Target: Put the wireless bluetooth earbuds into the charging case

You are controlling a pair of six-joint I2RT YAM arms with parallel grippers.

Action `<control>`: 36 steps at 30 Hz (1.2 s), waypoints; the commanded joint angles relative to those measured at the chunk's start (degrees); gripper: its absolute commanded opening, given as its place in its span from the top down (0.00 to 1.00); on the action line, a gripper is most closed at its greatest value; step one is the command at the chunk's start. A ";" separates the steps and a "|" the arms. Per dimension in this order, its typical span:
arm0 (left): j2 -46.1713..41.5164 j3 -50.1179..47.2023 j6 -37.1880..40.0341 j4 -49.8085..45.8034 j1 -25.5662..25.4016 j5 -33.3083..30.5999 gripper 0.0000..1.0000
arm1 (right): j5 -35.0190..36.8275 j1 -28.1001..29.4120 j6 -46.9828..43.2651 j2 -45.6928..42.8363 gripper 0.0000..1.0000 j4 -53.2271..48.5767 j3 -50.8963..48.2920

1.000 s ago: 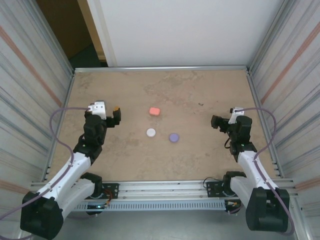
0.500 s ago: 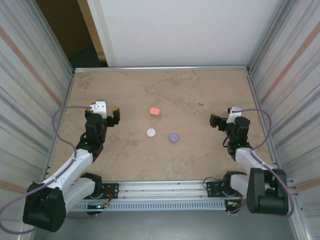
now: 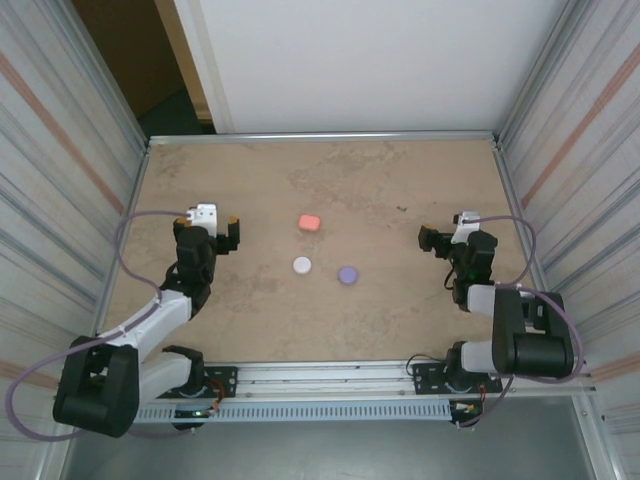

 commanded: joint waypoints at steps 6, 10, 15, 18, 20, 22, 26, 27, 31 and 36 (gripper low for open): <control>2.43 -1.41 1.78 5.77 1.21 1.39 0.01 | -3.17 -1.42 0.25 9.62 0.01 9.35 1.73; 2.62 -1.80 1.74 6.68 1.97 2.91 0.01 | -4.20 -2.53 1.16 9.55 0.01 5.41 3.56; 3.18 -2.48 1.70 8.19 3.52 6.12 0.01 | 1.39 -0.41 0.40 9.59 0.01 -0.46 6.59; 3.68 -2.54 2.46 8.85 3.79 6.83 0.01 | 4.80 1.08 -0.09 9.75 0.01 -2.28 7.58; 4.30 -2.71 3.20 9.62 4.09 7.32 0.01 | 5.05 1.28 -0.12 9.72 0.01 -2.53 7.69; 5.19 -2.98 4.00 11.08 4.32 7.60 0.01 | 5.33 1.38 -0.27 9.64 0.01 -2.52 7.81; 6.98 -4.19 5.05 15.25 5.42 8.94 0.01 | 5.90 1.65 -0.45 9.64 0.01 -2.50 7.63; 7.48 -4.55 5.21 16.42 5.73 9.58 0.01 | 5.98 1.75 -0.43 9.63 0.01 -2.47 7.69; 7.20 -4.94 5.19 16.59 6.11 10.92 0.01 | 6.04 1.80 -0.46 9.59 0.01 -2.53 7.71; 8.70 -6.72 5.28 20.13 6.29 12.43 0.01 | 6.01 1.72 -0.39 9.63 0.01 -2.48 7.65</control>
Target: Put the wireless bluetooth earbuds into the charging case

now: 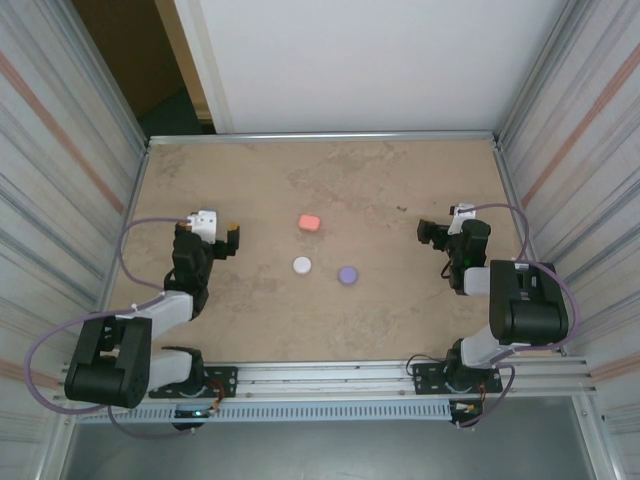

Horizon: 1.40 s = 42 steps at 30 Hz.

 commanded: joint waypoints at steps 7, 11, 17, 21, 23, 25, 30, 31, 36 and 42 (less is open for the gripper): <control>5.82 -4.11 1.93 13.38 0.80 3.73 0.01 | 1.22 0.46 -0.62 0.39 0.01 -0.52 0.82; 7.58 -5.06 2.24 16.01 0.81 5.13 0.01 | 1.21 0.48 -0.66 0.39 0.01 -0.57 0.81; 13.55 -5.22 0.31 21.72 3.53 8.31 0.01 | 1.40 0.52 -0.73 0.39 0.01 -0.51 0.82; 15.43 -3.59 -2.26 20.65 6.16 10.40 0.01 | 1.39 0.57 -0.67 0.38 0.01 -0.58 0.74; 14.45 -2.01 -2.31 16.12 6.16 10.81 0.01 | 1.39 0.56 -0.71 0.36 0.01 -0.51 0.82; 15.29 0.36 -2.32 12.89 6.23 10.44 0.01 | 1.35 0.56 -0.69 0.39 0.01 -0.55 0.77; 16.04 6.63 -3.96 1.88 7.55 10.16 0.01 | 1.42 0.56 -0.71 0.39 0.01 -0.53 0.73; 15.86 6.80 -3.89 1.27 7.57 10.27 0.01 | 1.42 0.56 -0.72 0.39 0.01 -0.56 0.77; 15.77 6.53 -3.65 1.75 7.55 10.44 0.01 | 1.42 0.60 -0.68 0.39 0.01 -0.50 0.82; 15.91 6.69 -3.66 1.50 7.53 10.47 0.01 | 1.38 0.58 -0.69 0.41 0.01 -0.54 0.81</control>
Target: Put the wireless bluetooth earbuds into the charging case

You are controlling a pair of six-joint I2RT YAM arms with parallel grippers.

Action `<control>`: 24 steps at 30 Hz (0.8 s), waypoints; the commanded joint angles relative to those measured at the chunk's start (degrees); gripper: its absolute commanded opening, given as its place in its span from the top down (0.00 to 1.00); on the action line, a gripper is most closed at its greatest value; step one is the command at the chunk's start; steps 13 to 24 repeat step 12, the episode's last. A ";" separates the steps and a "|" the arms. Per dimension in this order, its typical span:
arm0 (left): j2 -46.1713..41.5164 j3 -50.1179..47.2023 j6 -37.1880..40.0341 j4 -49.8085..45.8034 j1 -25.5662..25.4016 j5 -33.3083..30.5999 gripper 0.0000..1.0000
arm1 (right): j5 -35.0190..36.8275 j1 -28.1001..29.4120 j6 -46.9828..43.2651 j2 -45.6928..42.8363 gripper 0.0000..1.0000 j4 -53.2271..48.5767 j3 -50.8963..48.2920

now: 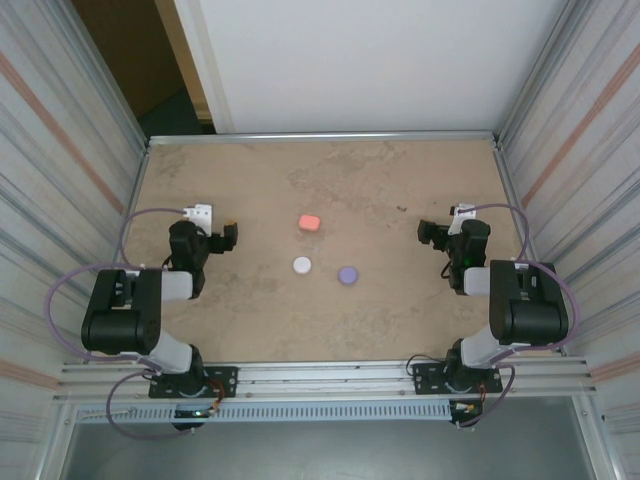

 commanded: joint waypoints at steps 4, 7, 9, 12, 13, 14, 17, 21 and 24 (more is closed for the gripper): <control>0.03 0.22 -0.56 -0.38 0.22 0.49 0.01 | 0.67 0.48 -0.67 0.41 0.01 -0.40 0.87; 0.12 0.21 -0.56 -0.35 0.18 0.45 0.01 | 0.92 0.69 -0.78 0.48 0.01 -0.49 0.91; 0.11 0.22 -0.56 -0.34 0.22 0.47 0.01 | 1.28 0.82 -0.88 0.47 0.01 -0.49 0.91; 0.10 0.22 -0.56 -0.34 0.22 0.49 0.01 | 1.18 0.80 -0.90 0.39 0.01 -0.35 0.89; 0.10 0.22 -0.56 -0.34 0.22 0.49 0.01 | 1.18 0.80 -0.90 0.39 0.01 -0.35 0.89; 0.10 0.22 -0.56 -0.34 0.22 0.49 0.01 | 1.18 0.80 -0.90 0.39 0.01 -0.35 0.89; 0.10 0.22 -0.56 -0.34 0.22 0.49 0.01 | 1.18 0.80 -0.90 0.39 0.01 -0.35 0.89; 0.10 0.22 -0.56 -0.34 0.22 0.49 0.01 | 1.18 0.80 -0.90 0.39 0.01 -0.35 0.89; 0.10 0.22 -0.56 -0.34 0.22 0.49 0.01 | 1.18 0.80 -0.90 0.39 0.01 -0.35 0.89</control>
